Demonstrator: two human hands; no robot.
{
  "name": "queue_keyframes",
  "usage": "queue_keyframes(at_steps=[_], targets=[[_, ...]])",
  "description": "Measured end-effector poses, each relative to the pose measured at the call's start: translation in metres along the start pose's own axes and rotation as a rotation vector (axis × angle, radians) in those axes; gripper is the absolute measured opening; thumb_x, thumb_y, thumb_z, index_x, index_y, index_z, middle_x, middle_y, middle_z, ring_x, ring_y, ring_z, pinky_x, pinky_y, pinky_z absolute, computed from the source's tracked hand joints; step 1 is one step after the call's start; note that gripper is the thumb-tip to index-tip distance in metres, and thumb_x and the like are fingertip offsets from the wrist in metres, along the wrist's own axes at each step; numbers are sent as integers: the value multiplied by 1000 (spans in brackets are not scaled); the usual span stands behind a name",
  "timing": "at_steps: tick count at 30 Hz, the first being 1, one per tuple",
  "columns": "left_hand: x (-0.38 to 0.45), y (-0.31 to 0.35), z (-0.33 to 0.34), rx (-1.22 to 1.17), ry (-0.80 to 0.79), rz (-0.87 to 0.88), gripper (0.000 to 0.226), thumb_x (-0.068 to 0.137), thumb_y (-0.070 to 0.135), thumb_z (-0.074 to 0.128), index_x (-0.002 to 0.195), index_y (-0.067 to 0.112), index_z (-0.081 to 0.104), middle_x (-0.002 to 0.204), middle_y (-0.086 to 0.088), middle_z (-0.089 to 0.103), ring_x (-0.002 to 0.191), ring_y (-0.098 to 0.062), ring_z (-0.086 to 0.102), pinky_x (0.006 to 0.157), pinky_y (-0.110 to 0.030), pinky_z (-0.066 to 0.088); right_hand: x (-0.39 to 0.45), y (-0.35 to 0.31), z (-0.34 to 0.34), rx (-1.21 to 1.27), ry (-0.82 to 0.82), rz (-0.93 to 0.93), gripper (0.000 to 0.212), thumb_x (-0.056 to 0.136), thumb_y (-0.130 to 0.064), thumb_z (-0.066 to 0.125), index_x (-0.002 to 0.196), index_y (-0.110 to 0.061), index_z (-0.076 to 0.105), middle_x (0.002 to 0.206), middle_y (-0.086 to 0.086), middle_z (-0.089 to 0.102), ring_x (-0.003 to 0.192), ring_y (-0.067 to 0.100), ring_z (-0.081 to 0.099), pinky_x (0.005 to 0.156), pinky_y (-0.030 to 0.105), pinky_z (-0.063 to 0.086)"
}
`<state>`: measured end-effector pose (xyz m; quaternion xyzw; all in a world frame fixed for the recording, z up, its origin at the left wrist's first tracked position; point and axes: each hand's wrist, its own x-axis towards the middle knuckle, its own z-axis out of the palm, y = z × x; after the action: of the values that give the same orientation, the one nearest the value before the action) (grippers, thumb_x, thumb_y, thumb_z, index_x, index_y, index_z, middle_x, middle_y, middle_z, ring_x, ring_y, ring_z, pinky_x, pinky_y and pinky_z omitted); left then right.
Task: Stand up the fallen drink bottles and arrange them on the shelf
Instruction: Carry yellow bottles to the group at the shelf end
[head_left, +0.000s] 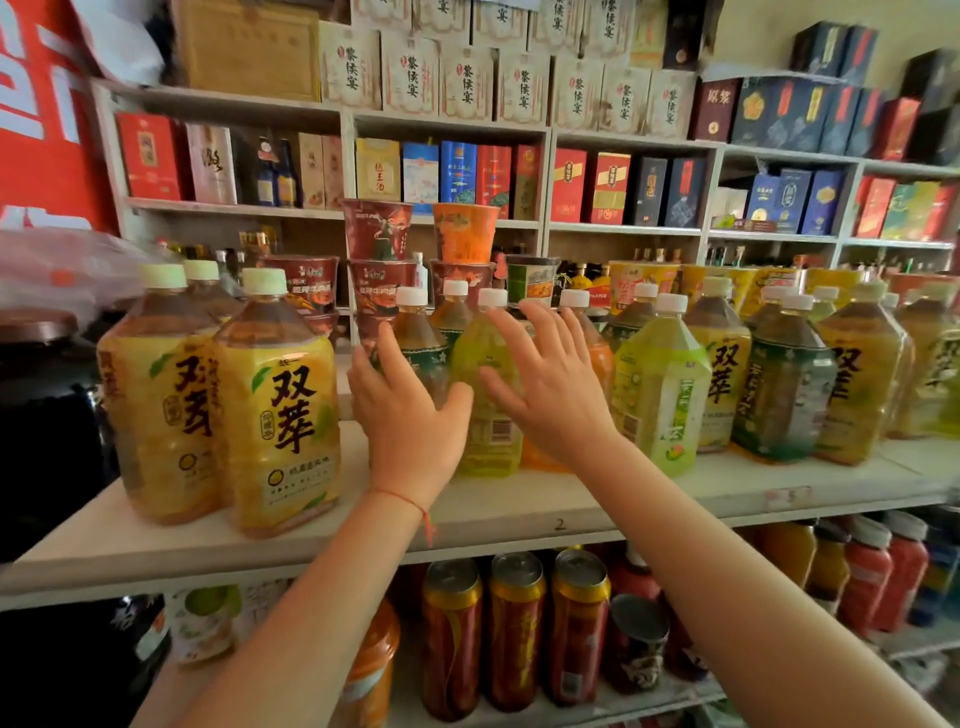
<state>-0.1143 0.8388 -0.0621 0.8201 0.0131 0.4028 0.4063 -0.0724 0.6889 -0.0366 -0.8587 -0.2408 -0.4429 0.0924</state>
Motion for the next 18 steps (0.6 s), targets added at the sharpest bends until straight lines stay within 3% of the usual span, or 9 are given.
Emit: queue_keyframes(at_steps=[2, 4, 6, 9, 12, 15, 18], targets=[[-11, 10, 4, 79, 102, 233, 78, 92, 34, 58, 157, 11, 22, 163, -24, 15, 152, -42, 13, 123, -59, 19, -6, 6, -6, 83, 163, 40, 50, 100, -41, 44, 144, -18, 43, 146, 15, 45, 140, 33, 36, 123, 50, 19], [-18, 27, 14, 39, 108, 444, 60, 92, 31, 52, 146, 9, 43, 156, -20, 35, 147, -37, 29, 120, -56, 28, -10, 18, -16, 162, 318, 116, 44, 98, -30, 48, 139, -12, 47, 139, 14, 48, 133, 32, 41, 116, 48, 30], [-24, 46, 30, -30, 35, 526, 46, 92, 30, 48, 132, 10, 57, 141, -13, 52, 135, -28, 46, 113, -49, 40, -14, 40, -29, 210, 448, 250, 41, 98, -24, 49, 137, -10, 47, 135, 13, 49, 125, 30, 44, 106, 41, 34], [-32, 71, 54, -41, -4, 577, 38, 91, 28, 48, 122, 11, 64, 128, -8, 58, 124, -23, 52, 109, -37, 42, -20, 82, -50, 307, 525, 469, 43, 95, -17, 49, 136, -7, 44, 129, 14, 48, 117, 27, 42, 97, 34, 32], [-35, 93, 84, 24, -35, 601, 38, 89, 28, 51, 120, 12, 65, 126, -10, 58, 121, -27, 52, 105, -45, 44, -23, 133, -66, 370, 393, 629, 50, 92, -15, 50, 139, -5, 38, 134, 15, 45, 124, 28, 38, 99, 40, 35], [-35, 118, 115, 147, -89, 575, 41, 90, 25, 61, 130, 16, 62, 135, -16, 54, 129, -35, 47, 113, -51, 36, -23, 180, -77, 421, 178, 705, 55, 95, -17, 52, 146, -7, 33, 144, 13, 43, 130, 29, 42, 100, 39, 40], [-30, 137, 140, 312, -128, 578, 52, 96, 37, 58, 146, 26, 49, 148, -21, 43, 140, -39, 36, 120, -49, 20, -13, 209, -83, 492, 8, 684, 49, 99, -21, 51, 144, -7, 35, 131, 10, 52, 102, 21, 53, 81, 28, 41]])
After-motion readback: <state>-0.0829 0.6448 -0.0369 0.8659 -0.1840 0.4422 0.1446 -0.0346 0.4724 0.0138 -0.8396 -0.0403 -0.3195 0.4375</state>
